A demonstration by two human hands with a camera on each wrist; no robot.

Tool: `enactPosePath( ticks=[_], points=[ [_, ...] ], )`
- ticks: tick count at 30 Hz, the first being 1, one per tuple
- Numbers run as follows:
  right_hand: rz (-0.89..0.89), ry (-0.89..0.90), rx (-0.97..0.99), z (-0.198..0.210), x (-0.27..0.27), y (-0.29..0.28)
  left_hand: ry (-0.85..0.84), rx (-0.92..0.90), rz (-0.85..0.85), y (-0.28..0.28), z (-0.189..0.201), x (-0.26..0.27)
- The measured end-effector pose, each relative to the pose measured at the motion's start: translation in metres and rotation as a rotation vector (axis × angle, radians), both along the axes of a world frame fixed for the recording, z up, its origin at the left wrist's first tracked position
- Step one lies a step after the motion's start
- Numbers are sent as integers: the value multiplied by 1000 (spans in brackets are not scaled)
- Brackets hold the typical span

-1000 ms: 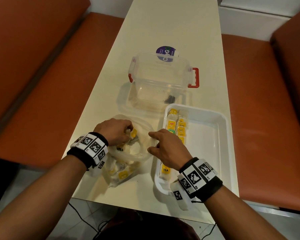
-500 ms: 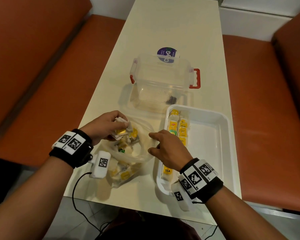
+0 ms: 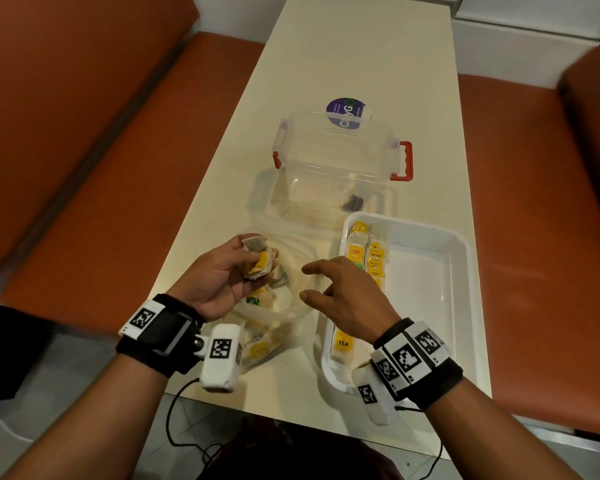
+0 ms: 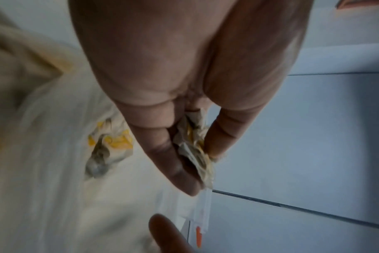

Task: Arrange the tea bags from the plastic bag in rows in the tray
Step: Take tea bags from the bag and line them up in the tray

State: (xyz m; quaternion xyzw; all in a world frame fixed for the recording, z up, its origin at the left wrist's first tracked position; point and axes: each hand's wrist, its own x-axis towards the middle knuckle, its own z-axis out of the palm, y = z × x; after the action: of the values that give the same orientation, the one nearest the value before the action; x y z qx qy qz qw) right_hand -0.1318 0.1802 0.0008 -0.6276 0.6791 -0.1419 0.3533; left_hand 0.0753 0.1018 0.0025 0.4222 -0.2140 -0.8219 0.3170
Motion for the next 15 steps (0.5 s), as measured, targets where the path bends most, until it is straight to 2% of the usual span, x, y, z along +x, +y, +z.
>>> enactPosePath(
  ticks=[4,9,15],
  points=[
    [-92,-32,-110,10,-2,6,69,-9,81,13,0,-14],
    [-195,-186,-170,26,4,8,152,5,117,28,5,-37],
    [-284,-267,-171,23,4,6,114,-1,79,39,5,-53]
  ],
)
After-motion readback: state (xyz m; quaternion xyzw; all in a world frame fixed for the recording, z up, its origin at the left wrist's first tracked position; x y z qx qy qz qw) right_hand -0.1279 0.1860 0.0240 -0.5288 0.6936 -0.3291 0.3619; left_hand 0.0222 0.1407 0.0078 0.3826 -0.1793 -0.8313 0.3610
